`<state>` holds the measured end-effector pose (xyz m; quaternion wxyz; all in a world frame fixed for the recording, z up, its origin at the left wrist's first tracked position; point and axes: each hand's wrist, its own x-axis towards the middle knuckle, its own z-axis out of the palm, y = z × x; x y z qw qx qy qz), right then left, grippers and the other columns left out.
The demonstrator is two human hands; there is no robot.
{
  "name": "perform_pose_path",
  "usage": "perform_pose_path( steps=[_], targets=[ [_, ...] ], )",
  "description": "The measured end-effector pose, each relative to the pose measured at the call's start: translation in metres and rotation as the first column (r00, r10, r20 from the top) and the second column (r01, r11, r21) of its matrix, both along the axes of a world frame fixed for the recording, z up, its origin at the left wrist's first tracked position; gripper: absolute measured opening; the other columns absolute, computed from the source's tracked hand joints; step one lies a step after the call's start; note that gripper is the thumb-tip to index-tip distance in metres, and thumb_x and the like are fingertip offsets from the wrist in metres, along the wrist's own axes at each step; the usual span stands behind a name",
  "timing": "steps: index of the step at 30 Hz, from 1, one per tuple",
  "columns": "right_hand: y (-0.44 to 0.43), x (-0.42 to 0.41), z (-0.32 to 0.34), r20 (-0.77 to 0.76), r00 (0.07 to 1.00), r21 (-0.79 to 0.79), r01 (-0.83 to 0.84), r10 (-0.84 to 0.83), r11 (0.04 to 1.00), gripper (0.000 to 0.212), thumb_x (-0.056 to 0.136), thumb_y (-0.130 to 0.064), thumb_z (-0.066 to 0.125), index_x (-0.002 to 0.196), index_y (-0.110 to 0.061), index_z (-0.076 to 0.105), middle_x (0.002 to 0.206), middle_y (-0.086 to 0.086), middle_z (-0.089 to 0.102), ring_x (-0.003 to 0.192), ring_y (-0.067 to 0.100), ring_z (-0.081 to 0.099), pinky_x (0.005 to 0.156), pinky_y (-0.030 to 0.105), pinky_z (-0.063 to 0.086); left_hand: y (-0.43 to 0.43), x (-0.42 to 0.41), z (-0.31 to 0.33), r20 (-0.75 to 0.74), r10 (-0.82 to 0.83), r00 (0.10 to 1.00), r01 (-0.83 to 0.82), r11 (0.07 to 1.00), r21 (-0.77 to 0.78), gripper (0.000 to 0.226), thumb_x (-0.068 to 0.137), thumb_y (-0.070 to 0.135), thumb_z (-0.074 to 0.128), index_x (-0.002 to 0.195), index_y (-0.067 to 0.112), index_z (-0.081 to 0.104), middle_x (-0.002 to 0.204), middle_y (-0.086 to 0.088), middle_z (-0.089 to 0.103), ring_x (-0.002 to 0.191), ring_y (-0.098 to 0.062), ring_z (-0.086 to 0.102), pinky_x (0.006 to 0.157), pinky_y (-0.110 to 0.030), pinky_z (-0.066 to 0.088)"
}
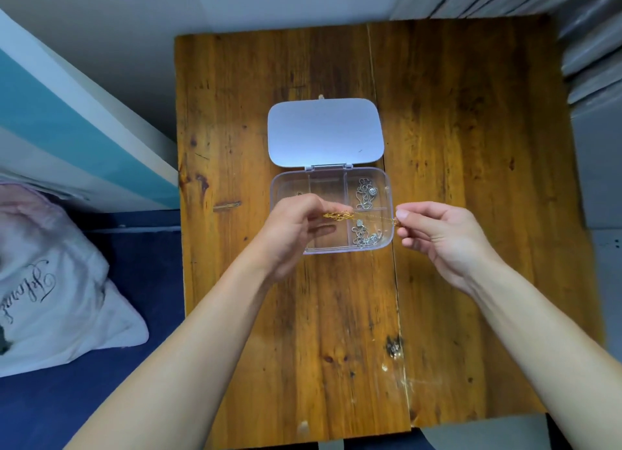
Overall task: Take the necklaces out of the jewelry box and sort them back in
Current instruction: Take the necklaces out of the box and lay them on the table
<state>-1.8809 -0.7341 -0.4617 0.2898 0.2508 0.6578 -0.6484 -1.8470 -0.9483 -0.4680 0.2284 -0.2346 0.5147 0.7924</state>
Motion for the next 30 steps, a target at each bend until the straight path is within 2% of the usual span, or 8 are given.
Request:
perform_pose_path(
  steps=[2, 5, 7, 10, 15, 20, 26, 30],
  targets=[
    [-0.008, -0.001, 0.008, -0.022, 1.0, -0.044, -0.009, 0.008, 0.999, 0.009, 0.082, -0.004, 0.07, 0.091, -0.002, 0.07, 0.068, 0.007, 0.067, 0.058, 0.012, 0.062, 0.053, 0.019, 0.053, -0.005, 0.005, 0.002, 0.035, 0.063, 0.997, -0.068, 0.979, 0.19, 0.044, 0.088, 0.01, 0.039, 0.058, 0.017, 0.071, 0.094, -0.014, 0.074, 0.103, -0.033, 0.067, 0.094, -0.042, 0.053],
    [-0.02, 0.003, 0.023, -0.043, 0.999, -0.11, 0.002, -0.007, 0.994, 0.014, 0.078, -0.005, 0.071, 0.092, -0.002, 0.07, 0.066, 0.004, 0.066, 0.058, 0.012, 0.061, 0.052, 0.019, 0.052, -0.014, 0.011, 0.002, 0.114, 0.121, 0.986, -0.151, 0.94, 0.306, 0.031, 0.081, 0.012, 0.049, 0.056, 0.016, 0.068, 0.076, -0.009, 0.072, 0.08, -0.029, 0.072, 0.071, -0.034, 0.059],
    [-0.027, 0.009, 0.032, -0.062, 0.998, -0.144, -0.002, -0.007, 0.99, 0.023, 0.071, -0.011, 0.074, 0.092, -0.003, 0.069, 0.066, 0.004, 0.067, 0.059, 0.012, 0.062, 0.052, 0.019, 0.052, -0.02, 0.016, -0.001, 0.151, 0.158, 0.976, -0.196, 0.938, 0.284, 0.021, 0.08, 0.005, 0.055, 0.063, 0.014, 0.062, 0.067, -0.006, 0.066, 0.065, -0.022, 0.068, 0.056, -0.025, 0.054],
    [-0.037, 0.025, 0.041, -0.083, 0.996, -0.172, 0.017, -0.032, 0.985, 0.027, 0.066, -0.014, 0.075, 0.091, -0.005, 0.07, 0.067, 0.002, 0.068, 0.06, 0.012, 0.063, 0.052, 0.019, 0.052, -0.031, 0.028, -0.005, 0.141, 0.157, 0.977, -0.177, 0.974, 0.142, 0.016, 0.083, -0.008, 0.059, 0.081, 0.007, 0.059, 0.066, -0.01, 0.064, 0.055, -0.018, 0.064, 0.046, -0.02, 0.049],
    [-0.057, 0.062, 0.039, -0.068, 0.99, -0.193, 0.11, -0.125, 0.975, 0.025, 0.065, -0.012, 0.075, 0.089, -0.007, 0.07, 0.066, 0.001, 0.068, 0.057, 0.01, 0.063, 0.05, 0.018, 0.051, -0.059, 0.057, -0.011, 0.067, 0.059, 0.996, -0.047, 0.983, -0.177, 0.011, 0.082, -0.008, 0.067, 0.093, -0.006, 0.065, 0.071, -0.015, 0.068, 0.055, -0.017, 0.066, 0.051, -0.02, 0.055],
    [-0.069, 0.093, 0.027, -0.023, 0.984, -0.165, 0.169, -0.175, 0.972, 0.027, 0.061, -0.009, 0.077, 0.087, -0.007, 0.072, 0.068, 0.003, 0.069, 0.06, 0.012, 0.064, 0.052, 0.019, 0.052, -0.089, 0.084, -0.018, 0.068, -0.027, 0.997, 0.043, 0.971, -0.234, 0.012, 0.084, 0.005, 0.07, 0.09, -0.004, 0.071, 0.072, -0.015, 0.07, 0.058, -0.018, 0.066, 0.054, -0.022, 0.055],
    [-0.071, 0.117, 0.011, -0.004, 0.979, -0.093, 0.2, -0.202, 0.975, 0.016, 0.073, 0.005, 0.07, 0.085, -0.005, 0.072, 0.064, 0.003, 0.067, 0.059, 0.012, 0.062, 0.051, 0.018, 0.051, -0.107, 0.095, -0.03, 0.115, 0.097, 0.989, -0.075, 0.981, -0.179, 0.011, 0.083, -0.002, 0.067, 0.094, 0.0, 0.07, 0.074, -0.013, 0.072, 0.064, -0.019, 0.069, 0.058, -0.022, 0.057],
    [-0.073, 0.131, 0.005, -0.054, 0.961, -0.04, 0.27, -0.272, 0.962, 0.016, 0.08, 0.008, 0.064, 0.081, -0.006, 0.072, 0.062, 0.002, 0.061, 0.057, 0.011, 0.056, 0.05, 0.019, 0.048, -0.117, 0.098, -0.037, 0.17, -0.091, 0.981, 0.127, 0.968, -0.215, 0.011, 0.079, 0.001, 0.073, 0.088, 0.006, 0.076, 0.073, -0.006, 0.071, 0.067, -0.015, 0.063, 0.058, -0.022, 0.055]
  ],
)
